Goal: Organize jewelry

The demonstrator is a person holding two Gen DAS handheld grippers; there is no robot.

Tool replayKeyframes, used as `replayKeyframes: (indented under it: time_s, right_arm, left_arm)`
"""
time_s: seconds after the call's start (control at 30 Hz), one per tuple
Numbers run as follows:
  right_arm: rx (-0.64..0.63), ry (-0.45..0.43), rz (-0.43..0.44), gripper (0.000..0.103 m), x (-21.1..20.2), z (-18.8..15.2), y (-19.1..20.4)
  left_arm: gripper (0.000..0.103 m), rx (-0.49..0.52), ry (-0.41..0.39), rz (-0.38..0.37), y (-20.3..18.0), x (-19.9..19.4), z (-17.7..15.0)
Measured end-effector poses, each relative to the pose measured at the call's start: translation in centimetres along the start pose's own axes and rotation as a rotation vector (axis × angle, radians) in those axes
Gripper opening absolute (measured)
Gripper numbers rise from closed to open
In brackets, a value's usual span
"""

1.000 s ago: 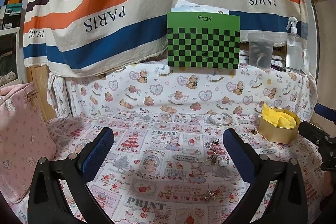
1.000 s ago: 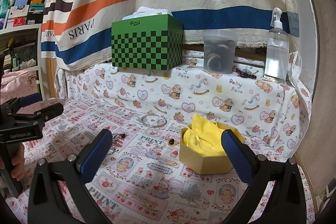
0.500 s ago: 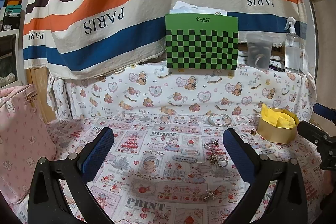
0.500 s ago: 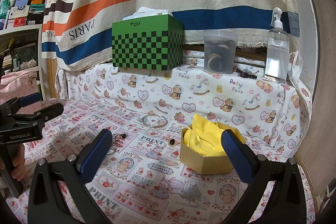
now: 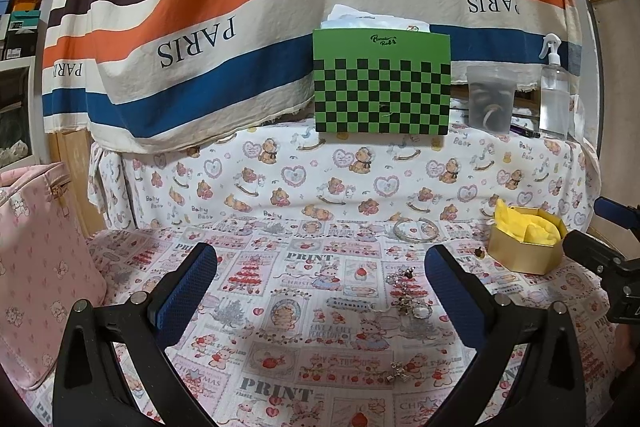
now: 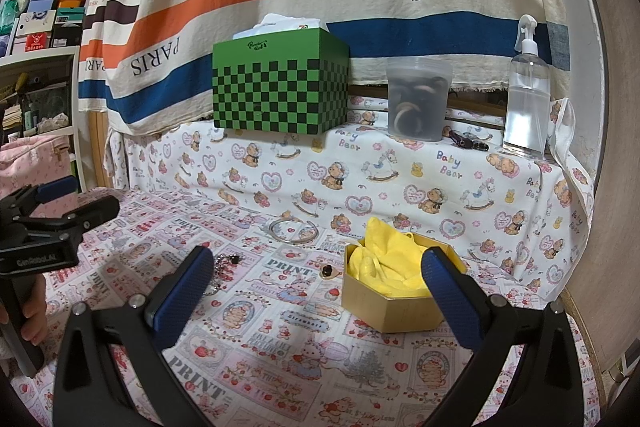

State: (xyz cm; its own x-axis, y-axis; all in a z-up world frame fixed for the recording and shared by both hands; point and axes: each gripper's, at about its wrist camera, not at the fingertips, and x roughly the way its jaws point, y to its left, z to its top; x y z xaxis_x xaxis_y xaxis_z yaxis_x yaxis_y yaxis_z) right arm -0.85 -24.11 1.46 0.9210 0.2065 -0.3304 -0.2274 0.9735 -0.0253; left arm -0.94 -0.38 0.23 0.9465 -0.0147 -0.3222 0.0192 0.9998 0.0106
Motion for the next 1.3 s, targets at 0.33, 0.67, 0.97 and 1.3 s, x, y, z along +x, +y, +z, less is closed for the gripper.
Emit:
replayKeyframes:
  time_s: [0.33,0.67,0.97,1.3]
  right_arm:
    - [0.009,-0.014,-0.004,0.103,-0.2,0.0,-0.3]
    - [0.02,-0.03,-0.016,0.103,-0.7,0.0,-0.3]
    - [0.021,-0.024,-0.019,0.103,-0.5,0.0,-0.3]
    - [0.045,-0.019,-0.027,0.103,-0.9,0.5,-0.8]
  left_arm:
    - [0.103,0.003,-0.015,-0.016,-0.4,-0.3,0.2]
    - [0.103,-0.001,-0.022,-0.026,-0.1,-0.3,0.1]
    - [0.103,0.012,-0.01,-0.05,-0.3,-0.1,0.0]
    - [0.103,0.046,0.081,-0.065,-1.2,-1.8,0.9]
